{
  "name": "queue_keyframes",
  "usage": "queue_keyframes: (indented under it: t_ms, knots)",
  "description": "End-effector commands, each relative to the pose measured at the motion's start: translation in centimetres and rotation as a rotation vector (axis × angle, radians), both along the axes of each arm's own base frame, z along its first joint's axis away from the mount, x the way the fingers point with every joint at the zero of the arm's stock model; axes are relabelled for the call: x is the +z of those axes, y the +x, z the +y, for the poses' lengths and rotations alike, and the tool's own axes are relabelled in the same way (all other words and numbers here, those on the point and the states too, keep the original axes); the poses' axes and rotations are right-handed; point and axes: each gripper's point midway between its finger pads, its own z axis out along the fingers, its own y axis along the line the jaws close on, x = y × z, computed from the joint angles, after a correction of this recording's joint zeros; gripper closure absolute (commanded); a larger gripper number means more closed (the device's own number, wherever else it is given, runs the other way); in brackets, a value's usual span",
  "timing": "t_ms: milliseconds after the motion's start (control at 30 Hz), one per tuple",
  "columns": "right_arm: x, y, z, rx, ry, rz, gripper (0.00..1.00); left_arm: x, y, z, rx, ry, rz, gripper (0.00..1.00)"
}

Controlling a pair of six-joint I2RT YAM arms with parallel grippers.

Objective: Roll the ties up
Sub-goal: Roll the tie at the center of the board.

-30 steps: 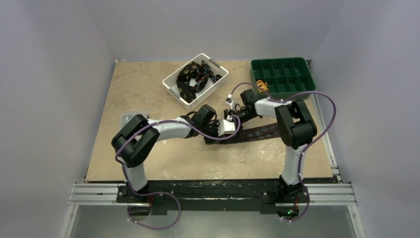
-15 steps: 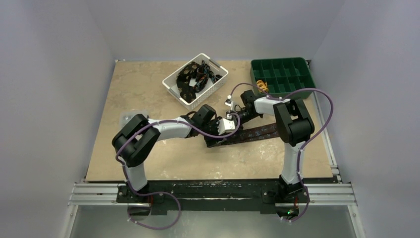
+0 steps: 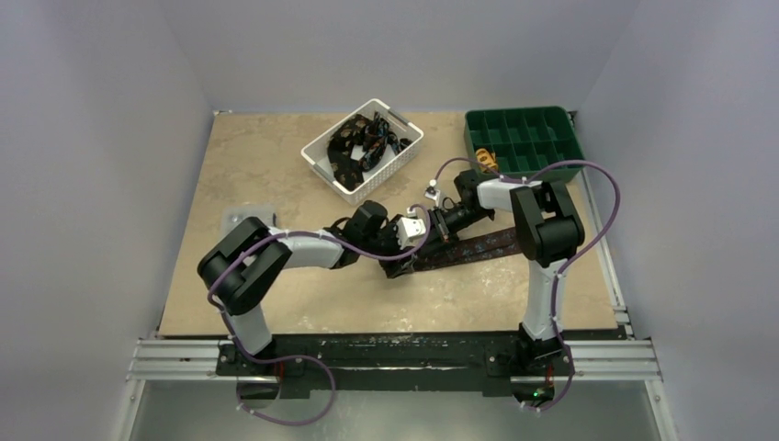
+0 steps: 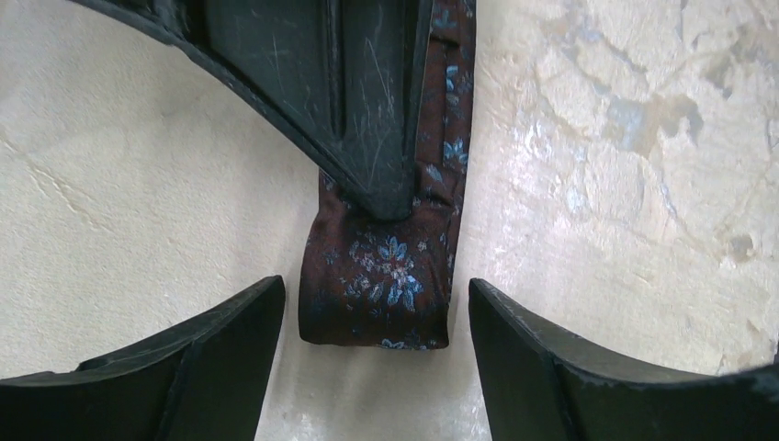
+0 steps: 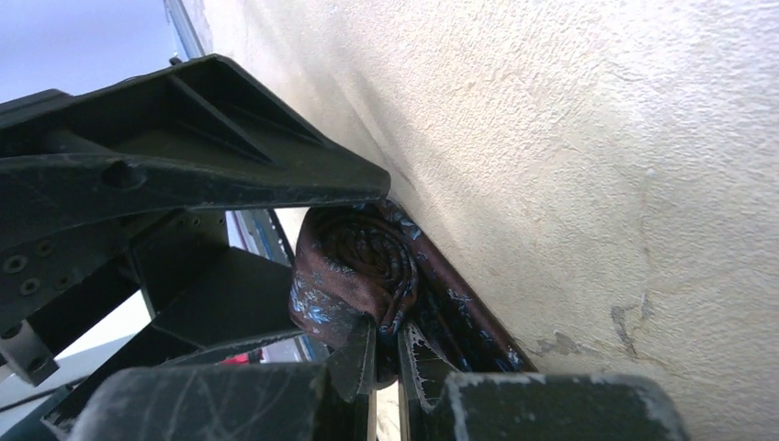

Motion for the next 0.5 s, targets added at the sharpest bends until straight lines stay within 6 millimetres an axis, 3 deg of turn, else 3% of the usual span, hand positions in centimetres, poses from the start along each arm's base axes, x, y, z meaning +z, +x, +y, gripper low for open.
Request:
queue_keyframes:
  t_ms: [0, 133, 233, 367, 467]
  knots:
    - [-5.5, 0.6, -4.4, 0.041, -0.324, -0.118, 1.00, 3.0, 0.5, -2.6, 0.001, -0.153, -0.072, 0.27]
    - [-5.7, 0.6, -4.8, 0.040, -0.344, -0.139, 1.00, 2.3, -0.2, -3.2, -0.006, -0.158, -0.067, 0.28]
    - [-5.6, 0.7, -4.7, 0.041, -0.338, -0.151, 1.00, 0.5, -0.1, -2.9, 0.017, -0.113, -0.058, 0.39]
    - [-5.4, 1.6, -3.8, 0.043, -0.306, -0.183, 1.00, -1.9, 0.8, -0.5, 0.097, 0.036, -0.083, 0.56]
    - [-5.2, 3.0, -2.4, 0.039, -0.274, -0.197, 1.00, -2.6, 0.8, 1.3, 0.110, 0.101, -0.120, 0.67]
